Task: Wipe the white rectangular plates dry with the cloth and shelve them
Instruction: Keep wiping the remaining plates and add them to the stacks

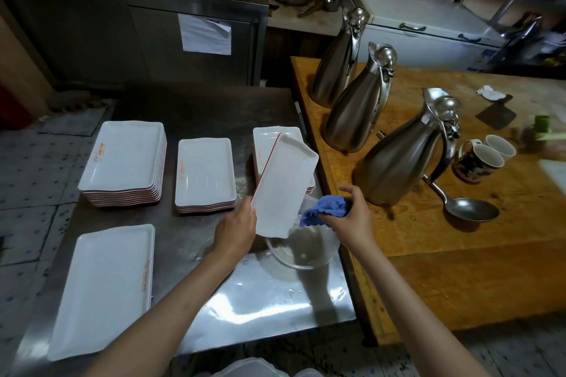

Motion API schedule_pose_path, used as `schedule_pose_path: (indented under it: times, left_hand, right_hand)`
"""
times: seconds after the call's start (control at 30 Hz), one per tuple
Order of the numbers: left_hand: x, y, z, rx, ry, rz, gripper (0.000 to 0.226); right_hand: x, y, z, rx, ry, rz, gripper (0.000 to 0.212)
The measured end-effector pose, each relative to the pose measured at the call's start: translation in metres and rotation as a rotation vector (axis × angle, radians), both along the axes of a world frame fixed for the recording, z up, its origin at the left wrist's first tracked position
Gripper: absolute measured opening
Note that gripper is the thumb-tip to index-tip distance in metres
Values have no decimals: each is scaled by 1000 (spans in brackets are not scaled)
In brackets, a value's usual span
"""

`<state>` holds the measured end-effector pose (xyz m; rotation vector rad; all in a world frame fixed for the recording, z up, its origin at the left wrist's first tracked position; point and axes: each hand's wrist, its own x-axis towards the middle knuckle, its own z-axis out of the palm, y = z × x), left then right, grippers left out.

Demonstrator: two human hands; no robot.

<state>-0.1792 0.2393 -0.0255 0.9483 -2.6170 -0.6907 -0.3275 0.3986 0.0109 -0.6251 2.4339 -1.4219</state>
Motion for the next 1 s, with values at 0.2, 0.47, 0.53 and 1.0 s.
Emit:
schedule_pose_path:
  times: [0.2, 0.47, 0.53, 1.0]
  left_hand:
    - [0, -3, -4, -151, 5, -65, 57]
    - [-6, -10, -13, -183, 47, -129, 22]
    - [-8, -7, -15, -139, 54, -96, 24]
    - [-12, 12, -9, 653, 243, 80, 33]
  right_hand:
    - [0, 2, -2, 4, -7, -7, 61]
    - [0, 3, -1, 21, -24, -7, 59]
    - [1, 4, 0, 30, -26, -9, 59]
    - [8, -9, -2, 143, 144, 128, 40]
